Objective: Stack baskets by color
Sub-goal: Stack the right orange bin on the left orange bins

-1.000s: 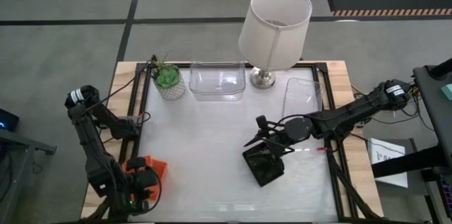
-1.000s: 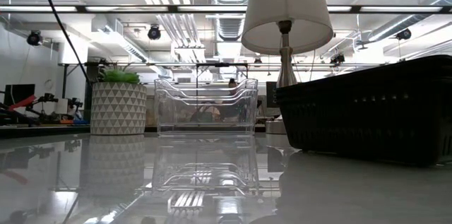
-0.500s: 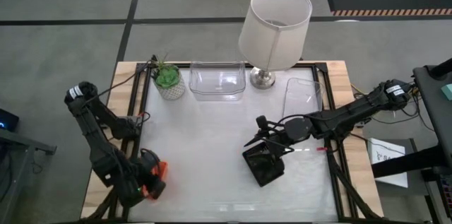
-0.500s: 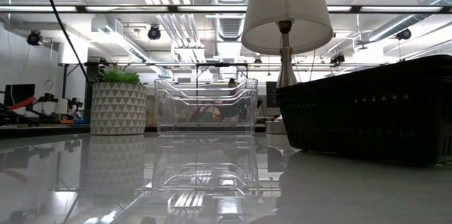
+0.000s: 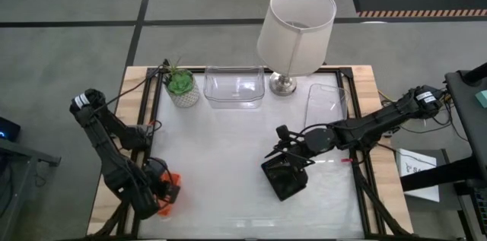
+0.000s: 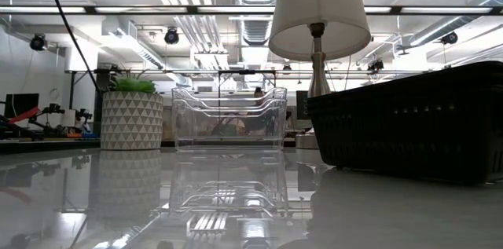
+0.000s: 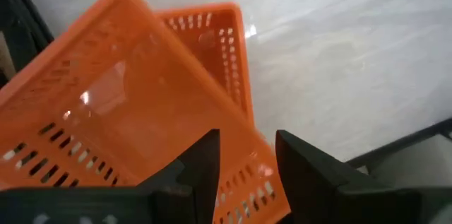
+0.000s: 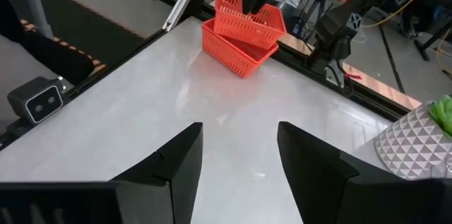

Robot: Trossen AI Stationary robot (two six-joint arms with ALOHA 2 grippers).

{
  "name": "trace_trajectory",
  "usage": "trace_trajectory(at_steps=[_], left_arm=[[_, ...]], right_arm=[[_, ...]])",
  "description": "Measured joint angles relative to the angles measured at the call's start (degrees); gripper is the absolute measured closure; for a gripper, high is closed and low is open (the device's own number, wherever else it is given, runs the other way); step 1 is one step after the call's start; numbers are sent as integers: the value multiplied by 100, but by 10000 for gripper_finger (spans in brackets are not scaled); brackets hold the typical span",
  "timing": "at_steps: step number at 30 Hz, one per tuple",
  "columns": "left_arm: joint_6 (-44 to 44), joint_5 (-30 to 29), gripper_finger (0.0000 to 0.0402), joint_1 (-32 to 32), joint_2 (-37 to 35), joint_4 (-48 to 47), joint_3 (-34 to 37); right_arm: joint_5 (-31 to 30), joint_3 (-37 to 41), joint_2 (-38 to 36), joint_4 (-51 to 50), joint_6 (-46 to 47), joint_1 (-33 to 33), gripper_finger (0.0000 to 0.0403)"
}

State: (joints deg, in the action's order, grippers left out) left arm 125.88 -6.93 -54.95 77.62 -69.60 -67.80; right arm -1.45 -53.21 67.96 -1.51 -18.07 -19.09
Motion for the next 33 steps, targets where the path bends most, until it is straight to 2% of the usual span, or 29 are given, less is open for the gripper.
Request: trace_trajectory(at_steps=[11, 15, 21, 33], left_arm=[[-40, -58, 284, 126, 179, 8, 185], [-43, 55, 315, 127, 276, 11, 185], [-65, 76, 392, 126, 346, 18, 182], [-218, 165, 399, 126, 366, 65, -164]], right_arm=[[-2, 0, -2, -1, -18, 0, 223], [-1, 0, -2, -1, -16, 0, 223], [-2, 0, -4, -1, 3, 0, 223], [-2, 0, -4, -84, 5, 0, 222]])
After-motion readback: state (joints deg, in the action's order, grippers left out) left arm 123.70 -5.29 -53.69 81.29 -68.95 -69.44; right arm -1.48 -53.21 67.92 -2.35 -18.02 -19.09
